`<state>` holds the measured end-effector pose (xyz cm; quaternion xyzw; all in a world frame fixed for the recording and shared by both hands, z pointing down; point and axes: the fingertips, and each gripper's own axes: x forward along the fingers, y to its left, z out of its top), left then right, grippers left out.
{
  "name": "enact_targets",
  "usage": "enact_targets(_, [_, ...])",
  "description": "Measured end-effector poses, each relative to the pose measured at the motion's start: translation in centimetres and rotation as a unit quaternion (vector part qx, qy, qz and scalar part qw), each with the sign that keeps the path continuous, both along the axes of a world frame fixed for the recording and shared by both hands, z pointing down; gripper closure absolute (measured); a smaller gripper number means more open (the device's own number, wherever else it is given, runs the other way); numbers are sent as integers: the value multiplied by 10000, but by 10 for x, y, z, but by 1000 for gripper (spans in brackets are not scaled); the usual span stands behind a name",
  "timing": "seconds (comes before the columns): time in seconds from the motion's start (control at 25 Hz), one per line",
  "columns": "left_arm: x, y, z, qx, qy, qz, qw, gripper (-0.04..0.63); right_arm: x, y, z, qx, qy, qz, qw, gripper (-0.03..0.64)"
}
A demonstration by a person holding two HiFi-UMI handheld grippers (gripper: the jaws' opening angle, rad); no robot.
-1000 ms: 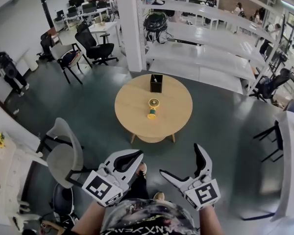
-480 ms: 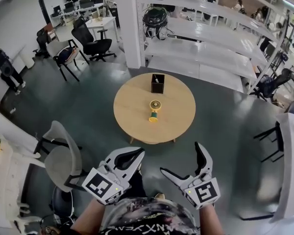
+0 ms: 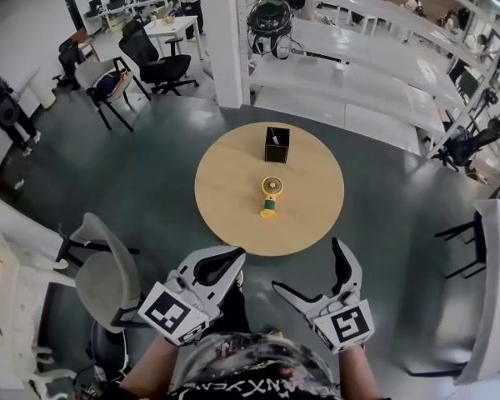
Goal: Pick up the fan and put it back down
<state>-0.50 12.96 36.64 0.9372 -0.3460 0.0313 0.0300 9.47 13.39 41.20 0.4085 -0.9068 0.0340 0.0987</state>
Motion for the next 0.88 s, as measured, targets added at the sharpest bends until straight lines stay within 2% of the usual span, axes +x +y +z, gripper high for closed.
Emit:
enact_targets(0.4, [-23, -81, 9, -152, 105, 10, 9998, 578, -19, -76, 10, -209, 101, 110, 9997, 32])
enact_targets(0.88, [-51, -159, 5, -263, 216, 251, 9991, 578, -43, -148, 5, -327, 218, 449, 9982, 32])
